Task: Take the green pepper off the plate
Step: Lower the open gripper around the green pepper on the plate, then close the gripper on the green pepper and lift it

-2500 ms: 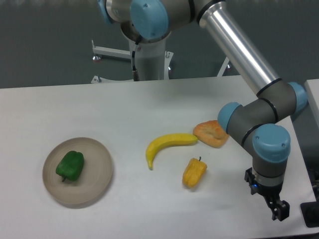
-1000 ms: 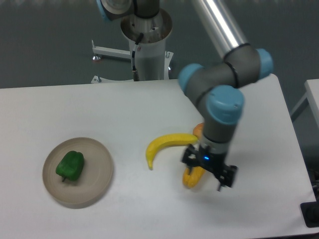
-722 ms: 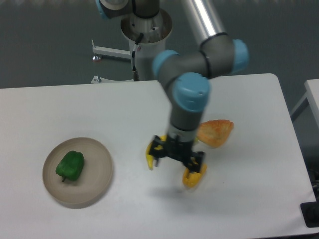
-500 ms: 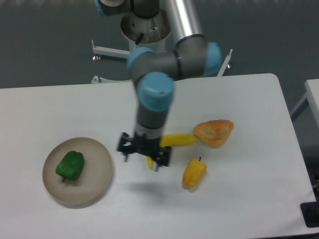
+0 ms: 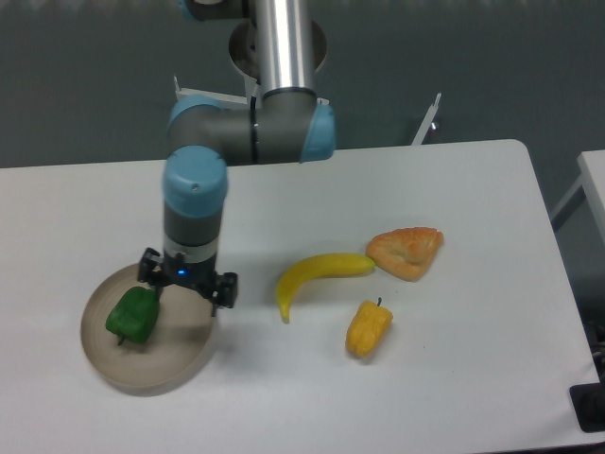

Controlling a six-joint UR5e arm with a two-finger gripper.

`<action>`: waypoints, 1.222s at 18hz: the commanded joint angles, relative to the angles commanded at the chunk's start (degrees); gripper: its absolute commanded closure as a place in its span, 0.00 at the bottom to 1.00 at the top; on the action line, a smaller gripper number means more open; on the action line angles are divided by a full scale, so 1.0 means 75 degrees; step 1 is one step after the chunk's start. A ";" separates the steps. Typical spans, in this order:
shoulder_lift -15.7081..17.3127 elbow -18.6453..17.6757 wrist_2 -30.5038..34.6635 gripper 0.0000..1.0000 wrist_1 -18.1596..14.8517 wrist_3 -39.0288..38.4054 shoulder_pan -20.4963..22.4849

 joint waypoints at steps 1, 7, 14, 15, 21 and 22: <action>-0.0012 0.0000 0.0000 0.00 0.0012 -0.0012 -0.0048; -0.0117 -0.0059 0.0024 0.00 0.0094 -0.0024 -0.0306; -0.0305 -0.0094 0.0047 0.00 0.0177 -0.0024 -0.0400; -0.0305 -0.0094 0.0047 0.00 0.0177 -0.0024 -0.0400; -0.0317 -0.0082 0.0047 0.25 0.0188 -0.0013 -0.0423; -0.0317 -0.0082 0.0047 0.39 0.0188 -0.0013 -0.0423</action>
